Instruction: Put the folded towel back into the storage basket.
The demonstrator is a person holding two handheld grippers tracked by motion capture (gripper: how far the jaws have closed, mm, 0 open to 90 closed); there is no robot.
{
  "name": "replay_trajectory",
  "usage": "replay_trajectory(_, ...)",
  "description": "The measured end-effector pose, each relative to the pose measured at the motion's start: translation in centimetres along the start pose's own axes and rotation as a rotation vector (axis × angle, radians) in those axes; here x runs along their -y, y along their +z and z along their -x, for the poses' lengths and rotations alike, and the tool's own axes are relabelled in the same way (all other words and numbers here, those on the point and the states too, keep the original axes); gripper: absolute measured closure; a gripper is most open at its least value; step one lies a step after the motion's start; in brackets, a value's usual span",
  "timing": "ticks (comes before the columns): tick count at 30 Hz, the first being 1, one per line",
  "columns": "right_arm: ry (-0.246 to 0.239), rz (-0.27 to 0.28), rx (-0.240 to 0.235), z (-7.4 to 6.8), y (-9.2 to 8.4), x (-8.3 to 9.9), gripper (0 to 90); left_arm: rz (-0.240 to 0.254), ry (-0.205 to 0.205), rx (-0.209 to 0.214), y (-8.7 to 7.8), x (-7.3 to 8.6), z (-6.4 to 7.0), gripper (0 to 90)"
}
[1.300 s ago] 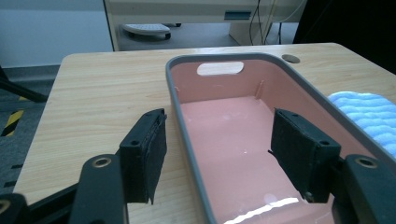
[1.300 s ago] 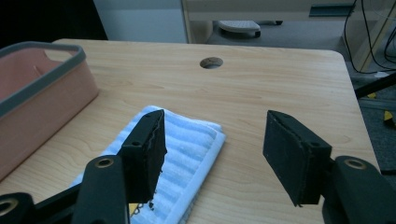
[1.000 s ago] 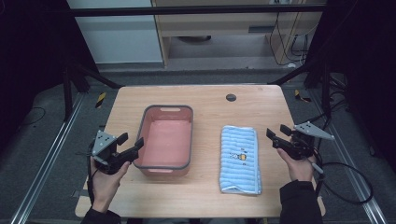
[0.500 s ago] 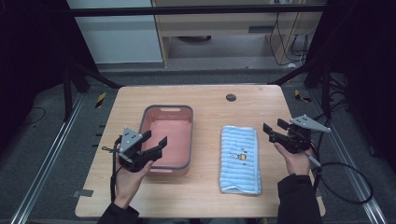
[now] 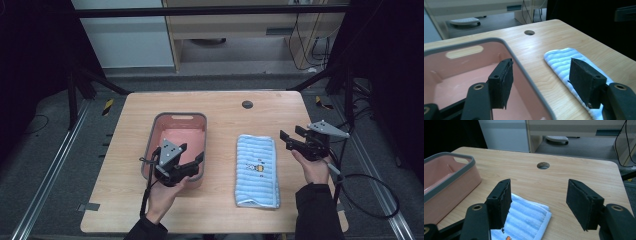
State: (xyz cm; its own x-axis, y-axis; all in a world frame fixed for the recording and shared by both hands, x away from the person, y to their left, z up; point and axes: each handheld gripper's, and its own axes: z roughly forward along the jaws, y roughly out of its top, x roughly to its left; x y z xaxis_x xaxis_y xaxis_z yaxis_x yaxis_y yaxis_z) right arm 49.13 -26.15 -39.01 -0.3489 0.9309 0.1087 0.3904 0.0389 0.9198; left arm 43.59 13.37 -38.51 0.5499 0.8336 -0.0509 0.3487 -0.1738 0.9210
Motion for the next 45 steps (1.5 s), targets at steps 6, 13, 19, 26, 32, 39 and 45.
replay_trajectory(6,-0.011,-0.009,0.002,0.1,0.5,-0.1,37.4,-0.020,0.006,0.033,1.3,0.5,1.6,36.0)
replay_trajectory(13,-0.005,-0.020,0.008,0.5,1.4,0.1,37.8,-0.049,0.017,0.060,2.6,1.2,3.2,36.9)
replay_trajectory(19,-0.012,-0.039,0.012,0.6,2.3,0.3,37.6,-0.068,0.027,0.080,3.5,1.8,4.5,37.8)
replay_trajectory(26,-0.012,-0.055,0.011,0.6,3.2,0.6,38.4,-0.108,0.035,0.107,4.6,2.7,5.7,38.0)
replay_trajectory(32,-0.008,-0.073,0.020,1.0,4.0,1.3,39.3,-0.147,0.045,0.120,5.5,4.1,6.4,38.7)
replay_trajectory(39,-0.006,-0.105,0.014,1.1,5.2,2.3,41.1,-0.176,0.058,0.115,6.4,5.3,7.1,39.5)
replay_trajectory(45,-0.012,-0.128,0.012,1.1,6.1,3.0,41.2,-0.198,0.069,0.115,7.2,6.2,7.4,40.9)
